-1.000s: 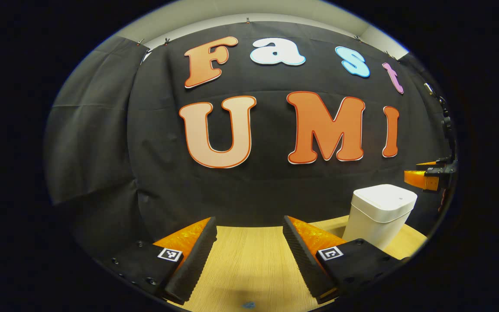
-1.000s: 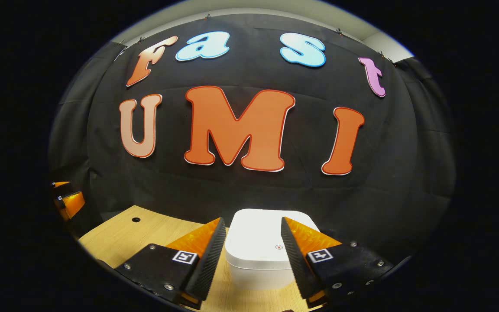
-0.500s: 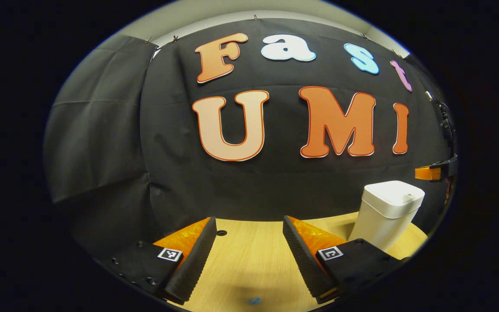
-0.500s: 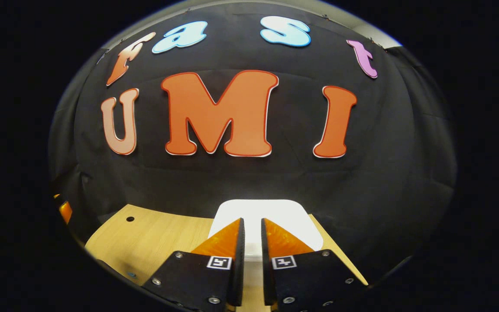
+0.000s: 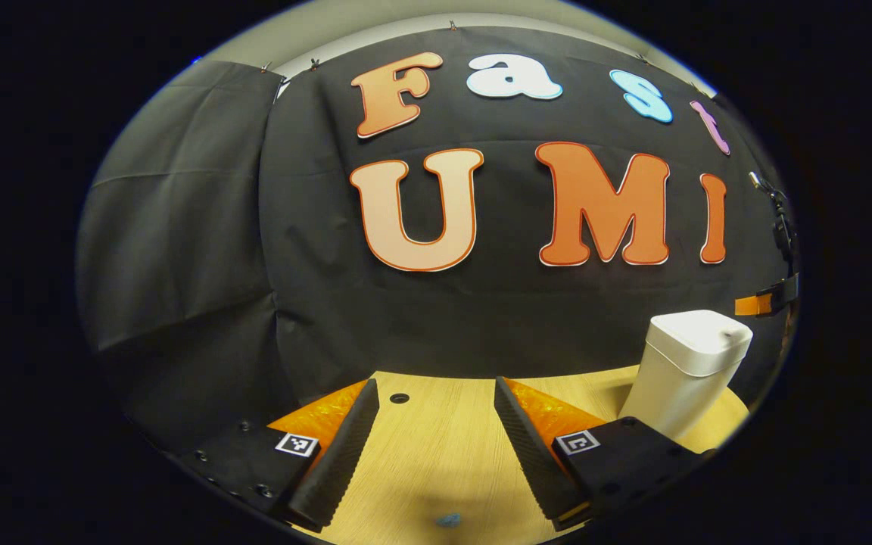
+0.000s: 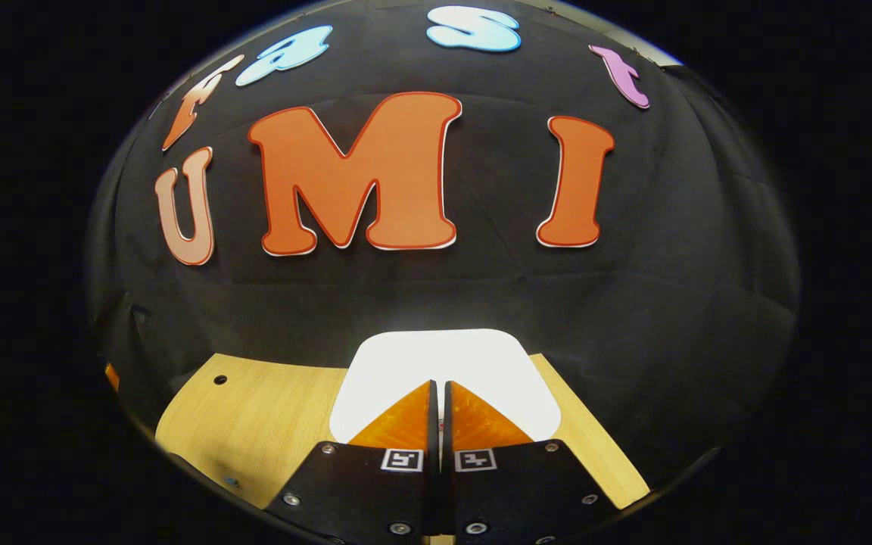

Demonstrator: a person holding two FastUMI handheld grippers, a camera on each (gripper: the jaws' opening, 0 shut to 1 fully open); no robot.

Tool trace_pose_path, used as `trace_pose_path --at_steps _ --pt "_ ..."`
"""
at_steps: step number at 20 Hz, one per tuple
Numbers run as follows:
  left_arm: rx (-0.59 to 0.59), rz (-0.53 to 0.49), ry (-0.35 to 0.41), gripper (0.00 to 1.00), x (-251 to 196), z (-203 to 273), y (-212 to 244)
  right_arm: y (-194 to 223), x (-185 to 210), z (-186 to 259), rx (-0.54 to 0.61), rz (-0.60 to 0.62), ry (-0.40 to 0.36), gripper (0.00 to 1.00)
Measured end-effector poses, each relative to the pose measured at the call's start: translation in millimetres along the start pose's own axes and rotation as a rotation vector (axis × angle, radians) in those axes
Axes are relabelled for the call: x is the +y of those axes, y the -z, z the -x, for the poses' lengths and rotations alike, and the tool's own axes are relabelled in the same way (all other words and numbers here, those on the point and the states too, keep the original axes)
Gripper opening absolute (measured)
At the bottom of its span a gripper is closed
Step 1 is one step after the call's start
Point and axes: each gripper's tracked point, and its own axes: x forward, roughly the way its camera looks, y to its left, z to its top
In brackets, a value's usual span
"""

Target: Press the lid of the desktop garbage bin to open it, pick up the crumpled paper on the desktop and throw it into the bin, then pick up the pop can on the desktop and drop it into the bin, and finally close the garbage bin lid.

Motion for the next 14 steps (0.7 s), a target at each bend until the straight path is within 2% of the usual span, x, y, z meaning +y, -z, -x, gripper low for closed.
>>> trace_pose_path --at_steps 11,14 --pt "0.020 -0.013 -0.031 0.98 3.3 0.2 4.7 33.8 3.7 -14.7 0.125 0.016 -0.024 0.01" --pt "0.025 -0.021 -0.030 0.98 3.7 1.4 5.5 32.1 3.4 -16.6 0.109 0.008 -0.022 0.01"
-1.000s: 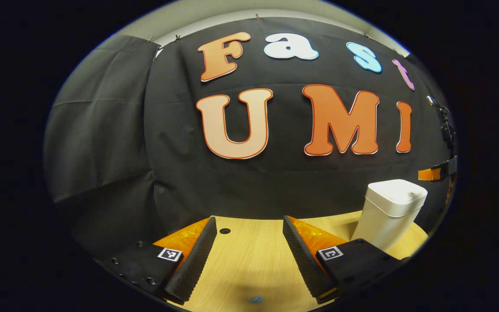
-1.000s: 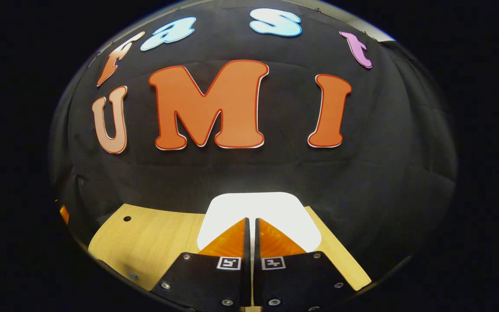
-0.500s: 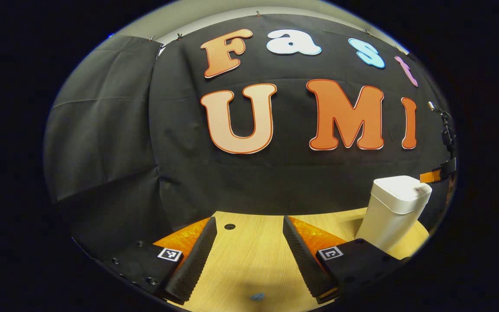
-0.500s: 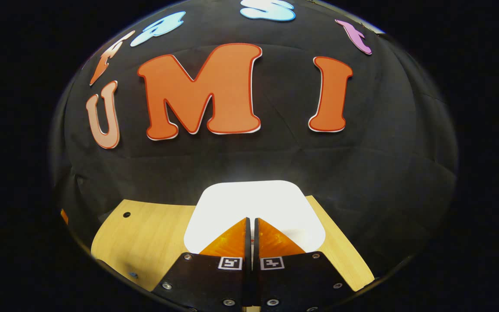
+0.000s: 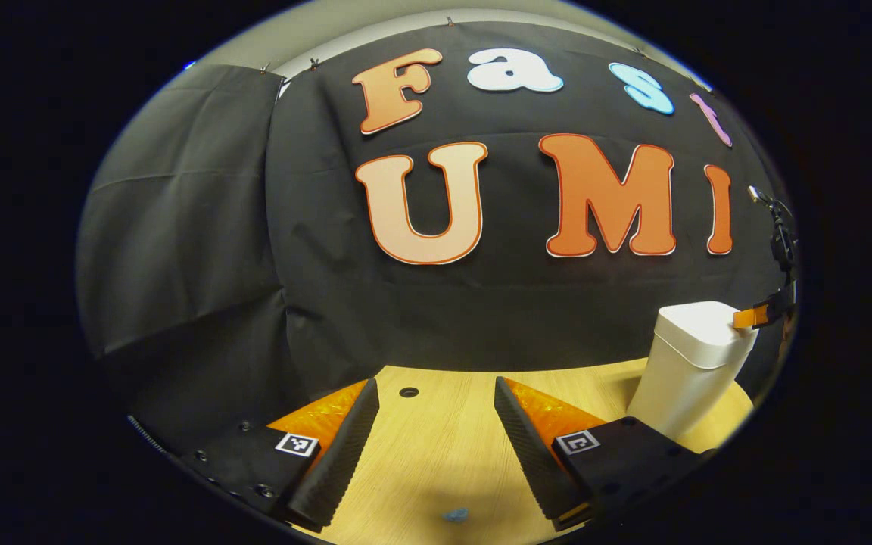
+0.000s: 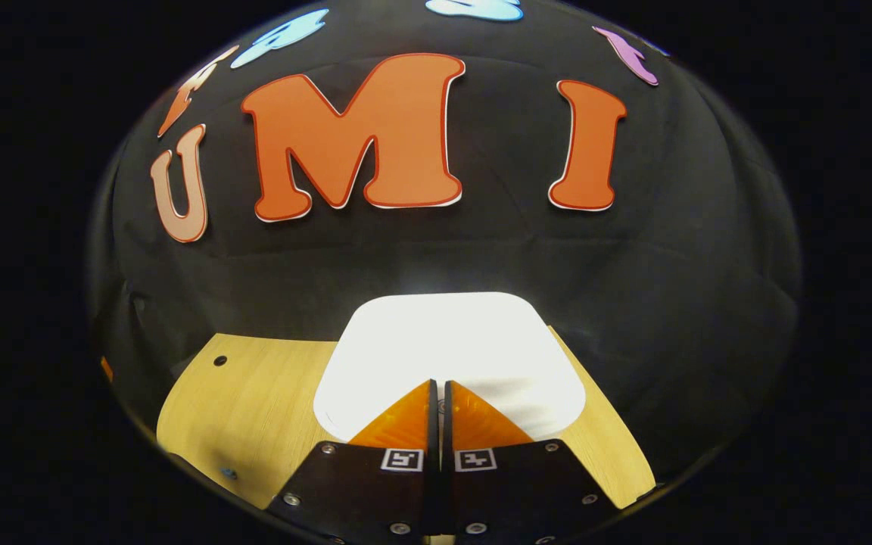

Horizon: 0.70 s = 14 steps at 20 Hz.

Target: Press the lid of the desktop garbage bin to open it, pick up the crumpled paper on the desktop and throw it into the bin, then pick up the pop can on the desktop and drop it into the bin, and finally close the garbage bin lid.

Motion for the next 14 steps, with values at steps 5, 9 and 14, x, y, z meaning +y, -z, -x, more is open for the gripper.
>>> trace_pose_path --at_steps 5,9,14 --pt "-0.006 -0.017 0.024 0.99 -2.6 2.1 -2.1 4.6 -1.3 -1.9 0.029 -0.036 0.001 0.01" --pt "-0.024 -0.025 0.034 1.00 -3.2 4.5 -5.6 -2.1 -1.3 2.2 0.001 -0.006 0.002 0.01" --pt "-0.039 -0.019 0.035 0.99 -3.1 5.3 -5.6 -28.9 5.7 21.0 -0.099 -0.008 -0.013 0.00"
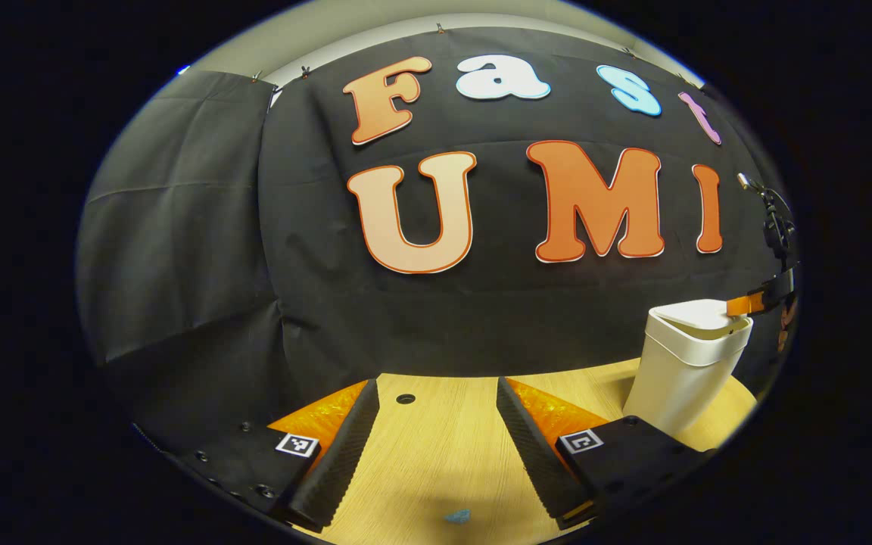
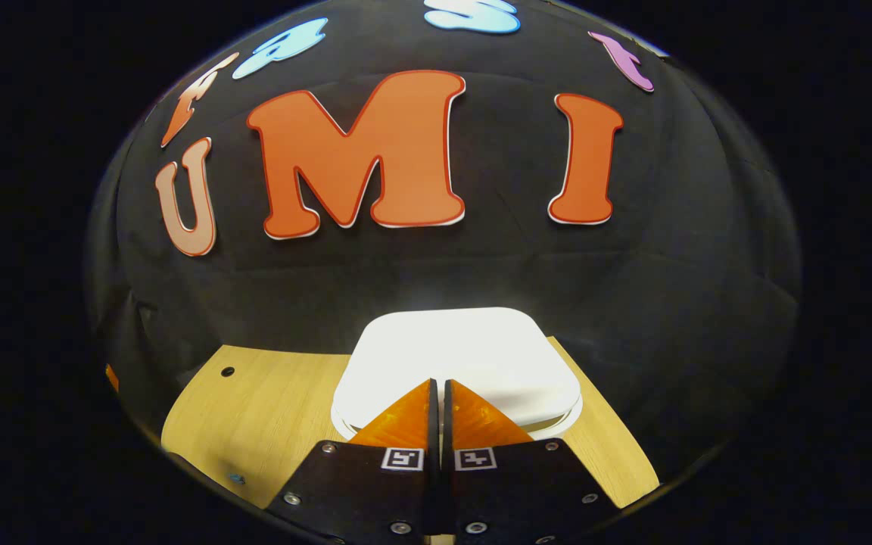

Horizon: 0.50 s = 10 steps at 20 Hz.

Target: Press the lid of the desktop garbage bin to open it, pick up the crumpled paper on the desktop and throw it into the bin, then pick up the pop can on the desktop and drop it into the bin, and finally close the garbage bin lid.

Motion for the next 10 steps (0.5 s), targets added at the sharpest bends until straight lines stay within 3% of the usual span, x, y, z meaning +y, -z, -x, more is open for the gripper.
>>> trace_pose_path --at_steps 10 --pt "-0.005 0.007 0.043 0.99 -3.9 2.0 1.7 -44.7 -3.8 35.8 -0.169 0.026 0.026 0.00"
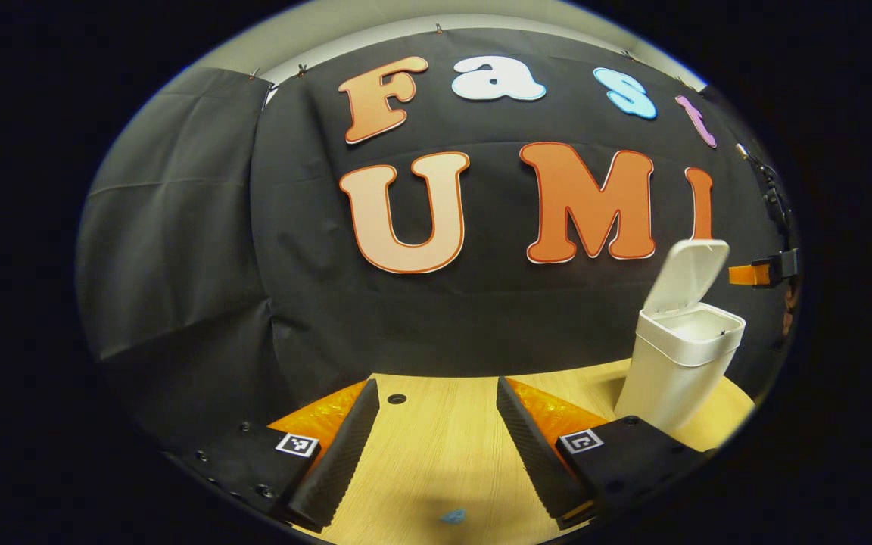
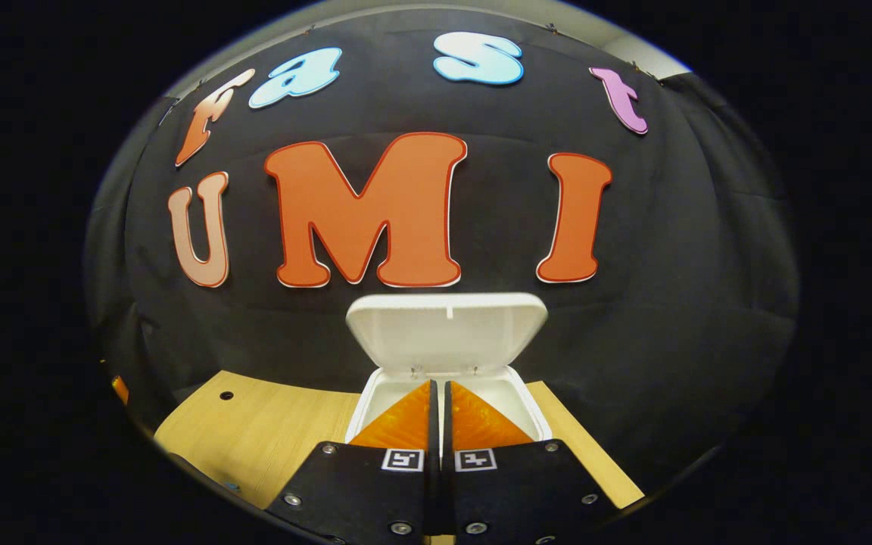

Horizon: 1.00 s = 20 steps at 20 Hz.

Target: Press the lid of the desktop garbage bin to open it, pick up the crumpled paper on the desktop and throw it into the bin, then pick up the pop can on the desktop and drop it into the bin, and finally close the garbage bin lid.

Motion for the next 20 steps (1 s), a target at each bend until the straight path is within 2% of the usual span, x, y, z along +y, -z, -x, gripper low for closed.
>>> trace_pose_path --at_steps 10,17,19,20 --pt "0.011 -0.012 0.086 0.99 -15.6 -4.8 3.7 12.6 30.3 35.7 -0.055 0.012 -0.076 0.00" --pt "0.043 -0.012 0.158 1.00 -33.0 -10.4 13.7 52.2 36.4 50.0 0.015 0.023 -0.088 0.01" --pt "0.056 -0.016 0.174 1.00 -36.3 -11.7 19.8 61.9 39.7 54.1 0.030 0.036 -0.094 0.05" --pt "0.064 -0.020 0.179 1.00 -38.2 -11.7 22.8 66.4 41.3 58.2 0.034 0.047 -0.094 0.16"
